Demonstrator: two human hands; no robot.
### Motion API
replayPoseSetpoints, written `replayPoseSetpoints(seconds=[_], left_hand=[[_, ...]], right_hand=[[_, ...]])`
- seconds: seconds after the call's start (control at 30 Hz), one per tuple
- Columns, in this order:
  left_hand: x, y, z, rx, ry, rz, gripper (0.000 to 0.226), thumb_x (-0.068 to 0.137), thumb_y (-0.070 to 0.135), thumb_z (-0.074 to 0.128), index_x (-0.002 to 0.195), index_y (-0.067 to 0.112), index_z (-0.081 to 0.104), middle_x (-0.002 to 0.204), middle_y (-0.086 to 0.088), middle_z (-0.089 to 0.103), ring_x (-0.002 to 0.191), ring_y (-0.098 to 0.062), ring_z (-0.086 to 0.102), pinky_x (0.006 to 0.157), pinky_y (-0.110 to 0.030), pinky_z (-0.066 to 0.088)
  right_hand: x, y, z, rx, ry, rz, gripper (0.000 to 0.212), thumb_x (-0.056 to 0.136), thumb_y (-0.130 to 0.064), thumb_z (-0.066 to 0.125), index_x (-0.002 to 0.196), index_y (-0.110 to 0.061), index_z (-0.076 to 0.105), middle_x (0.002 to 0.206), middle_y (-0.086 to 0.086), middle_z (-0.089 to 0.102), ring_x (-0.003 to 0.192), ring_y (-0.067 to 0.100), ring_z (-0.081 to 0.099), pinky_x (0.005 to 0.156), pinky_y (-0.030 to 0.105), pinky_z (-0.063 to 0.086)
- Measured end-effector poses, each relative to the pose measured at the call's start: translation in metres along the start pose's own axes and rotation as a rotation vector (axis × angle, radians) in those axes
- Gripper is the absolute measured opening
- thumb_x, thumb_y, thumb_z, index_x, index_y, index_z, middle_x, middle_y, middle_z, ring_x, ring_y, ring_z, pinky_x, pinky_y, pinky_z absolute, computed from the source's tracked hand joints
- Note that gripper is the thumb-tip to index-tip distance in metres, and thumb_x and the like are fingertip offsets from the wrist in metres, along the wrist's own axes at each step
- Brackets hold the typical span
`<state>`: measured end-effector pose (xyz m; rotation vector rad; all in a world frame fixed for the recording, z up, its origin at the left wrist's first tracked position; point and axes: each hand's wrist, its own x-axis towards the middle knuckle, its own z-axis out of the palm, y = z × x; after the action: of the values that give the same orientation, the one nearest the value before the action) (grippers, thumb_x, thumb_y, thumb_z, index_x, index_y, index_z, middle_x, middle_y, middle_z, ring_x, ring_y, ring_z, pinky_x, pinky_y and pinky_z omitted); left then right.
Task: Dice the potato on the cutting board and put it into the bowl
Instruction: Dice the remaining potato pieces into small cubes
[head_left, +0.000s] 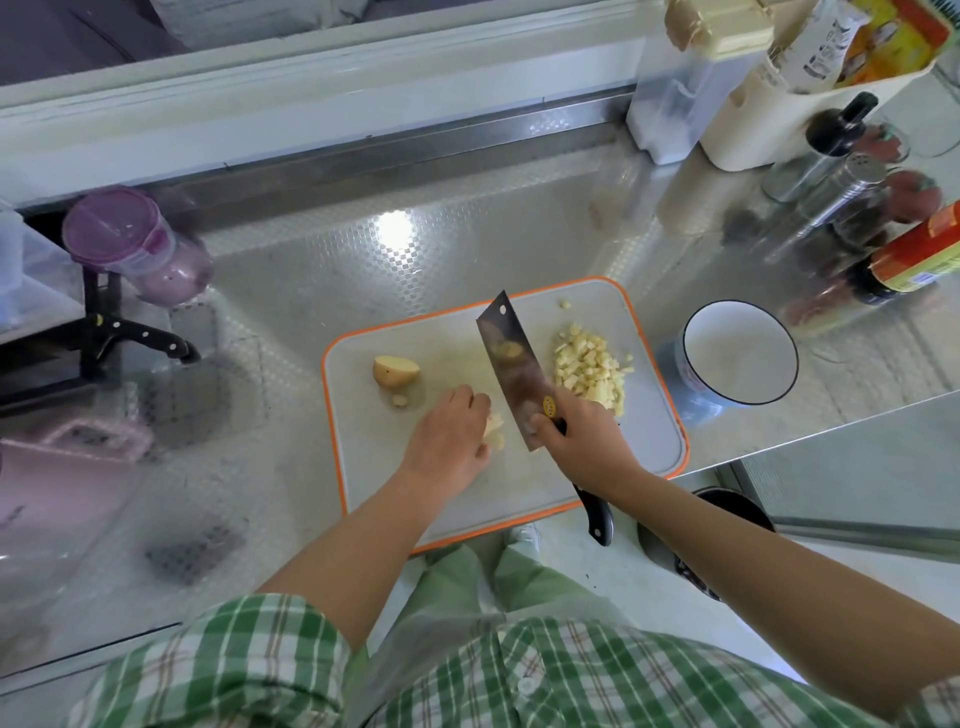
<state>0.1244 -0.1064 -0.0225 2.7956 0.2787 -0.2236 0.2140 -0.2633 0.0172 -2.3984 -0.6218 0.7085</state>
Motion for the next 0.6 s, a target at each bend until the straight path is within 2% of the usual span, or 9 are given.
replayPoseSetpoints(seconds=[0.13,0.23,0.37,0.5,0.6], left_hand=[[-0.004,-0.008,-0.006,-0.018,0.022,0.061,0.038,0.071,0.016,0.076,0.105,0.009,0.060,0.102,-0.013,0.052,0.095,-0.030,0.052,0.072,-0.039,0.048],[-0.004,-0.011,-0.010,-0.072,0.019,0.084,0.036,0.074,0.007,0.074,0.108,0.010,0.063,0.103,-0.013,0.053,0.097,-0.030,0.052,0.073,-0.041,0.050],[0.001,-0.012,-0.009,-0.068,-0.018,0.156,0.038,0.070,0.000,0.075,0.105,0.009,0.063,0.102,-0.013,0.056,0.095,-0.032,0.054,0.076,-0.044,0.050],[0.006,-0.014,-0.012,0.037,-0.039,0.280,0.035,0.059,0.006,0.081,0.087,0.012,0.062,0.087,-0.008,0.057,0.077,-0.027,0.057,0.057,-0.033,0.049],[0.011,-0.011,-0.013,0.160,-0.051,0.310,0.035,0.052,0.014,0.082,0.079,0.011,0.062,0.078,-0.007,0.057,0.068,-0.025,0.057,0.051,-0.029,0.046]], right_hand=[[0.000,-0.001,0.001,-0.025,-0.015,-0.006,0.033,0.094,-0.021,0.053,0.068,-0.023,0.033,0.061,0.004,0.043,0.056,0.020,0.040,0.050,0.031,0.029],[0.001,-0.001,0.000,-0.018,-0.010,-0.003,0.025,0.094,-0.021,0.054,0.074,-0.012,0.042,0.062,0.005,0.046,0.057,0.021,0.042,0.050,0.032,0.029],[0.002,0.000,-0.001,-0.019,-0.009,-0.005,0.028,0.095,-0.021,0.053,0.072,-0.012,0.039,0.061,0.003,0.043,0.056,0.019,0.040,0.051,0.031,0.029],[0.001,0.003,-0.001,-0.029,-0.007,0.017,0.026,0.094,-0.022,0.052,0.076,-0.007,0.042,0.061,0.007,0.044,0.055,0.020,0.039,0.050,0.032,0.030],[-0.001,0.005,0.000,-0.031,-0.016,0.018,0.025,0.094,-0.021,0.053,0.075,-0.011,0.041,0.060,0.007,0.045,0.052,0.018,0.037,0.049,0.032,0.028]])
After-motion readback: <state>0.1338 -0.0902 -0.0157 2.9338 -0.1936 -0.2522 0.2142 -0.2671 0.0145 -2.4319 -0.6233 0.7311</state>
